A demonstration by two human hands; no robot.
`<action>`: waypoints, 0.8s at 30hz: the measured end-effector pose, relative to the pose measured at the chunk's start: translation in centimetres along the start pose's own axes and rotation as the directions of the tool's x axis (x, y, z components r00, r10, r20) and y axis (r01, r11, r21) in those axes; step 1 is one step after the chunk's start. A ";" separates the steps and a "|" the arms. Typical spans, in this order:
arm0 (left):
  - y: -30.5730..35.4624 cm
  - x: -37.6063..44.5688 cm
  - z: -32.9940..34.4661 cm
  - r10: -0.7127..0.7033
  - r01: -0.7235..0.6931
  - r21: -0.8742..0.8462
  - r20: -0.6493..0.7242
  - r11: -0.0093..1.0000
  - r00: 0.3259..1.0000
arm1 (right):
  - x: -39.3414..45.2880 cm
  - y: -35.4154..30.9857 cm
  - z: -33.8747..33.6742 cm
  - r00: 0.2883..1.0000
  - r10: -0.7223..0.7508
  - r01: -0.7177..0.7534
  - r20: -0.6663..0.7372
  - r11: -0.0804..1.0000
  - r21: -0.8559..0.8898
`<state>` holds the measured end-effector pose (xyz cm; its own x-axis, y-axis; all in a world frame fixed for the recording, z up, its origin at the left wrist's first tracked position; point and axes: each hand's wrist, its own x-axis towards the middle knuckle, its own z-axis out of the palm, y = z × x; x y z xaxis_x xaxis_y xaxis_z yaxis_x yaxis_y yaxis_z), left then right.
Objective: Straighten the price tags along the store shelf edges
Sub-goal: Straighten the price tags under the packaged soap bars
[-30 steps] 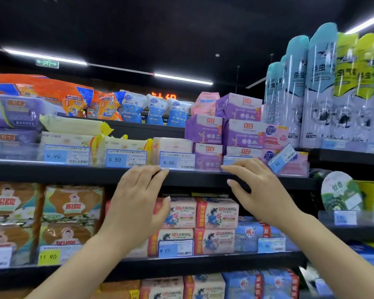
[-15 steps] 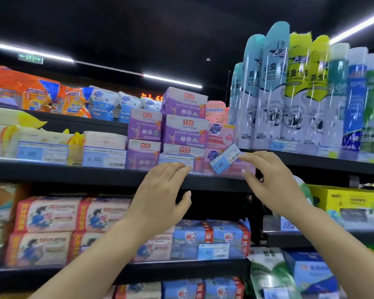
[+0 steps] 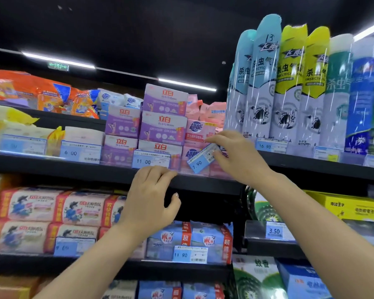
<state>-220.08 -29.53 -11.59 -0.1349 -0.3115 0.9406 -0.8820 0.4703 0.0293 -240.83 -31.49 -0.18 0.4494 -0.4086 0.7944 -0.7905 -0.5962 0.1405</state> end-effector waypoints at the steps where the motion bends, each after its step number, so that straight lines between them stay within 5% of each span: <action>1: 0.1 0.0 -0.1 -0.007 0.007 0.008 0.003 1.000 1.000 | 0.0 0.1 0.1 1.000 0.001 -0.001 0.004 1.000 0.003; 24: 1.4 0.2 -0.7 -0.064 0.055 0.094 0.091 0.994 0.994 | -4.8 1.3 1.7 0.997 -0.023 0.020 -0.074 0.999 -0.040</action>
<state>-221.04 -28.32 -11.08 -0.1190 -0.4145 0.9022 -0.9268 0.3724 0.0488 -243.33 -31.50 -4.79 0.4354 -0.3429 0.8324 -0.7972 -0.5763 0.1797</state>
